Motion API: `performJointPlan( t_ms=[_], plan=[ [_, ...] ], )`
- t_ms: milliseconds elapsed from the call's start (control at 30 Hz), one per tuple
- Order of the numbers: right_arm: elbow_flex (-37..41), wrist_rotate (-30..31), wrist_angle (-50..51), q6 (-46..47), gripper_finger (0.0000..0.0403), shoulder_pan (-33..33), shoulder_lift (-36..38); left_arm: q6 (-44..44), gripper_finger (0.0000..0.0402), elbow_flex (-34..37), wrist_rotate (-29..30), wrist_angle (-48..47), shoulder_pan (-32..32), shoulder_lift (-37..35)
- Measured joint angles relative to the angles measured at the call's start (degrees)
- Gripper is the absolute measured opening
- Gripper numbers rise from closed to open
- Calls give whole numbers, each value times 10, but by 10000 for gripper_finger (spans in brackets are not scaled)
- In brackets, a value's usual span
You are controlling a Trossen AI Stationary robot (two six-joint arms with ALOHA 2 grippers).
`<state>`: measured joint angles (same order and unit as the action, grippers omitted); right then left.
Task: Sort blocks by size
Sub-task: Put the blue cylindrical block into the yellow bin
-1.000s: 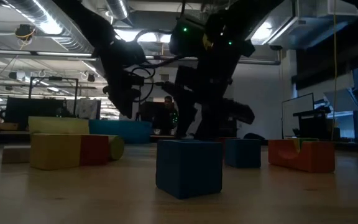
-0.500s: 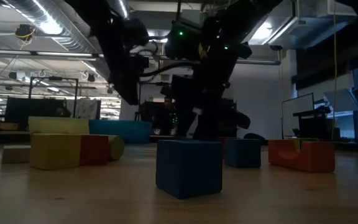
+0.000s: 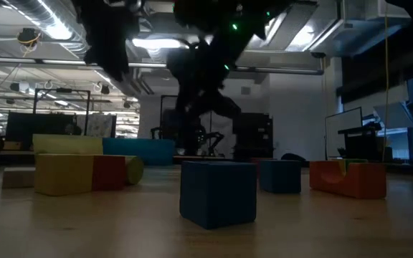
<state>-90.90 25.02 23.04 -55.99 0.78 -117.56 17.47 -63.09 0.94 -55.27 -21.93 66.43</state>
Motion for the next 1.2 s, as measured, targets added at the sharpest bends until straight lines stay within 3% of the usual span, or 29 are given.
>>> performJointPlan(
  t_ms=[233, 433, 1200],
  plan=[
    [-78, 64, -55, 3, 138, 0, 1, -12, 182, 0, 0, 25, 26, -29],
    [-128, 59, -72, 3, 138, 0, 2, -11, 182, 0, 1, 63, 41, -31],
    [-135, 49, -96, 4, 138, 0, 2, -25, 182, 0, 1, 153, 45, -29]
  ],
)
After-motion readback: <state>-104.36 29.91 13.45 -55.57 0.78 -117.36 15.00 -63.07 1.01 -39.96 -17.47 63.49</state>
